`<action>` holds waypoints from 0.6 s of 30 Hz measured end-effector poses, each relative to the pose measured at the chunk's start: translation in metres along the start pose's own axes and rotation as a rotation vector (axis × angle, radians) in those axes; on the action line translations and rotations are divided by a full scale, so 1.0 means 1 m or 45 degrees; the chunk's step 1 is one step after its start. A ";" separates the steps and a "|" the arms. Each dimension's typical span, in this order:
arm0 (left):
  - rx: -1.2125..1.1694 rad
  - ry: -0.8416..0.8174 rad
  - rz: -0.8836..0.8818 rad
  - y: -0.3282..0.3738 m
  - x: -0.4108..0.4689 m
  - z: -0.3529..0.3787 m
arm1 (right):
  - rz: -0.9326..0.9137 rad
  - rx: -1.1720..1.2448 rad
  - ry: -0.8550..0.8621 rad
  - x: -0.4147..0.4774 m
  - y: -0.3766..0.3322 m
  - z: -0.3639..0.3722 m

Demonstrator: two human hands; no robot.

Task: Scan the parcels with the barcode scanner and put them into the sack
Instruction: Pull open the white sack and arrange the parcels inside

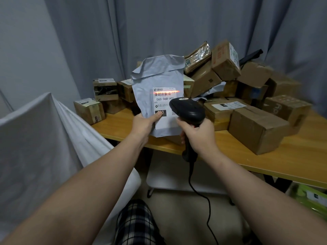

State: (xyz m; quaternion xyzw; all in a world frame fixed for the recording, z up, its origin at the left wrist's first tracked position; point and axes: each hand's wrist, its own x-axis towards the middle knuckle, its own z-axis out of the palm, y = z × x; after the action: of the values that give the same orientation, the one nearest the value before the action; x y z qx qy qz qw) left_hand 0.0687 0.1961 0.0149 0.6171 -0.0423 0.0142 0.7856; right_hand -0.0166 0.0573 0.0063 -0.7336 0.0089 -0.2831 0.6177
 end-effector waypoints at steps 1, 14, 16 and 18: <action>0.009 0.002 0.004 0.000 0.000 0.000 | -0.005 -0.011 -0.013 0.000 0.001 -0.001; 0.104 0.056 -0.001 0.000 -0.001 -0.002 | 0.019 -0.024 -0.104 -0.005 -0.001 -0.004; 0.109 0.054 -0.002 -0.001 -0.001 -0.002 | 0.024 -0.016 -0.112 -0.006 -0.001 -0.004; 0.115 0.041 -0.005 -0.001 -0.001 -0.003 | 0.026 -0.007 -0.113 -0.007 -0.001 -0.004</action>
State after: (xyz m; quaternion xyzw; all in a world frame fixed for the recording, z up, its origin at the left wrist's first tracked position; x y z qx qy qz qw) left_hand 0.0678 0.1986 0.0136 0.6517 -0.0277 0.0246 0.7576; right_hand -0.0241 0.0568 0.0049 -0.7472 -0.0101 -0.2437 0.6183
